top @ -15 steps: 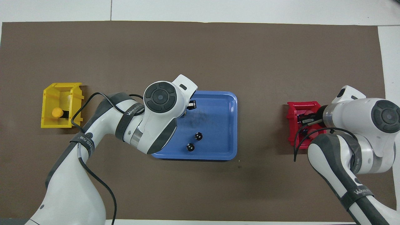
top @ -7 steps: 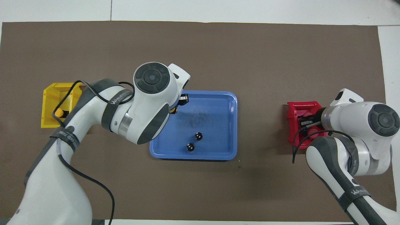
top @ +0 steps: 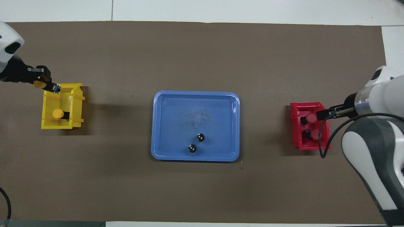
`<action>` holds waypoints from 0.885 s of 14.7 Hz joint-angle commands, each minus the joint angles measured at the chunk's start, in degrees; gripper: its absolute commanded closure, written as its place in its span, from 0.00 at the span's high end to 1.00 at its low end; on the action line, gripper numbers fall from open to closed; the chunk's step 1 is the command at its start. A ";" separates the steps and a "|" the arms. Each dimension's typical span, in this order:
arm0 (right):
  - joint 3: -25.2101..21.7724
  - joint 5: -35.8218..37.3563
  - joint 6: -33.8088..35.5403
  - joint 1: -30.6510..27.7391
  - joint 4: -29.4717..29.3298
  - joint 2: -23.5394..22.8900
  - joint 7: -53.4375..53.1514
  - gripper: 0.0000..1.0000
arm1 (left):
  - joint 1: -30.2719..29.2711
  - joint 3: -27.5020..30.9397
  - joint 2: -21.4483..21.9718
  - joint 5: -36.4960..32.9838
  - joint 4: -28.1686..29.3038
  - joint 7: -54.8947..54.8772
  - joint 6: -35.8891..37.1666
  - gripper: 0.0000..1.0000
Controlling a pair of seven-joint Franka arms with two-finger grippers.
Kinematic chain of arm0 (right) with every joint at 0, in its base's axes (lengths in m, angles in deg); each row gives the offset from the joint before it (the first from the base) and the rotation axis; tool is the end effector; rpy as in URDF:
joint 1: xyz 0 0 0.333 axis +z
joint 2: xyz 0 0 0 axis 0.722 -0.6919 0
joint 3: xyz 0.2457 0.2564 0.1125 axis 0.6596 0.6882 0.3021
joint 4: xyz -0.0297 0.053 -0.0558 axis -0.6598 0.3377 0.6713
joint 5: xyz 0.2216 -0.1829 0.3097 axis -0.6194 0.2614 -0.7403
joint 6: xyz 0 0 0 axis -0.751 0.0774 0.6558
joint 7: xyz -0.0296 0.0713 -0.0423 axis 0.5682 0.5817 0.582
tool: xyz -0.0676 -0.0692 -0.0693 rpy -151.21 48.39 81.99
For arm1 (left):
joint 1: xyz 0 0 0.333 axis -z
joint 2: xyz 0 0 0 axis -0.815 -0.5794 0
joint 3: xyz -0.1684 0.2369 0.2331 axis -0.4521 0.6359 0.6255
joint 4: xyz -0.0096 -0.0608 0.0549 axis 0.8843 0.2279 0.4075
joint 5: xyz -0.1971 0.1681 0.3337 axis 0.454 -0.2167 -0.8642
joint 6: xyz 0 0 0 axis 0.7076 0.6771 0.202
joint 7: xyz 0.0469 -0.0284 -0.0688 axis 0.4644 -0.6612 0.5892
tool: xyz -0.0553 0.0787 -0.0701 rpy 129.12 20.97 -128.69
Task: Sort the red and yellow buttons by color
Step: 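Place the yellow button in the yellow bin while the right gripper withdraws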
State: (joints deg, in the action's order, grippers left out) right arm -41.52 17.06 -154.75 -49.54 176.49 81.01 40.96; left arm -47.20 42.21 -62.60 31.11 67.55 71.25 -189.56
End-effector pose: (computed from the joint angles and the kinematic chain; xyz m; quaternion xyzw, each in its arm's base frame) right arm 0.5338 -0.0010 0.5672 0.9956 0.0918 -0.0096 0.0134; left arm 0.6648 0.0283 0.5272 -0.9993 0.0317 -0.0153 0.0139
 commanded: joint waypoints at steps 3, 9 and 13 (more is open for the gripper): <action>0.01 -0.75 17.71 -4.23 -17.12 -1.56 -0.70 1.00 | -1.41 -0.79 -0.27 -0.52 6.74 -4.31 -9.19 0.01; 0.18 -0.66 16.84 -5.11 -18.55 -2.97 -2.28 1.00 | -1.06 -0.79 -2.21 -0.52 11.49 -4.40 -15.35 0.01; 0.27 0.38 16.14 -4.94 -18.36 -2.88 -2.55 1.00 | -1.32 -0.79 -2.83 -0.52 14.03 -4.40 -19.20 0.01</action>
State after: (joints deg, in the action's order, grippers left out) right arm -41.66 17.13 -137.88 -54.08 159.02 78.49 39.16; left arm -48.32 41.50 -65.88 31.11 78.76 67.49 -205.08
